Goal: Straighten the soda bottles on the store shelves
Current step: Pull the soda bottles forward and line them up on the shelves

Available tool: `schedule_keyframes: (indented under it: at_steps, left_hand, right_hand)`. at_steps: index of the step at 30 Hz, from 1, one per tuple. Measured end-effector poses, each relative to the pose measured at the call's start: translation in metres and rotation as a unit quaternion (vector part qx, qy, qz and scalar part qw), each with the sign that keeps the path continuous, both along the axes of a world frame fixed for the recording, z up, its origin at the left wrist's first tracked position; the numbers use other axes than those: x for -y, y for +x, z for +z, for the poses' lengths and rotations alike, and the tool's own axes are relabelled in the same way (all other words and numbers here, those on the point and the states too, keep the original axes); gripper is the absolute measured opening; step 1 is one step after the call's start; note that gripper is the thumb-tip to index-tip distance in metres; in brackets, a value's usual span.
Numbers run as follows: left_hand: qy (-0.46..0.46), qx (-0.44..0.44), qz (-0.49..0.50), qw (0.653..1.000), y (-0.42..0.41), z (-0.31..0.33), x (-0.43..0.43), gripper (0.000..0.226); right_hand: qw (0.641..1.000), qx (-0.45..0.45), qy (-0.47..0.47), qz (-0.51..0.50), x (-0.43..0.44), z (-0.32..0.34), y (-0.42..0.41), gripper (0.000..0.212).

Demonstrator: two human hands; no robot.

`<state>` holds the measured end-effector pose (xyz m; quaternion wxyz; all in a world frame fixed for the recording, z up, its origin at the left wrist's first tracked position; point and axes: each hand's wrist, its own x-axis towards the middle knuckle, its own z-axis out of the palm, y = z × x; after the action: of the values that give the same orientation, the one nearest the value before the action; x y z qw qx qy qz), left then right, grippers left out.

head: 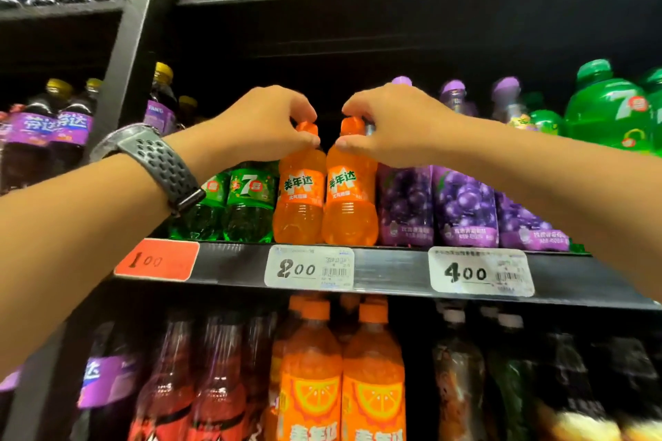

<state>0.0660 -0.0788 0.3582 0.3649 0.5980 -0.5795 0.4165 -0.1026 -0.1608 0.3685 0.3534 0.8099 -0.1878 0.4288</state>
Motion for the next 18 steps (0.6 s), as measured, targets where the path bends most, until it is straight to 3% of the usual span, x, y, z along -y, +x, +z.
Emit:
schedule_keyframes:
  at_steps: [5, 9, 13, 18]
  left_hand:
    - [-0.079, 0.034, -0.012, 0.996, -0.024, -0.040, -0.014, 0.037]
    - [-0.108, 0.022, -0.080, 0.991, -0.046, -0.092, -0.029, 0.031]
    - [-0.136, -0.015, -0.119, 0.983, -0.066, -0.138, -0.035, 0.025]
    - [-0.142, -0.080, -0.140, 0.977, -0.092, -0.196, -0.044, 0.019]
  right_hand:
    - [0.996, 0.048, -0.046, 0.066, -0.019, -0.033, -0.017, 0.047]
    - [0.984, 0.097, -0.032, 0.148, -0.037, -0.089, -0.043, 0.035]
    - [0.971, 0.100, 0.014, 0.216, -0.044, -0.168, -0.067, 0.023]
    - [0.952, 0.088, 0.144, 0.255, -0.029, -0.249, -0.087, 0.018]
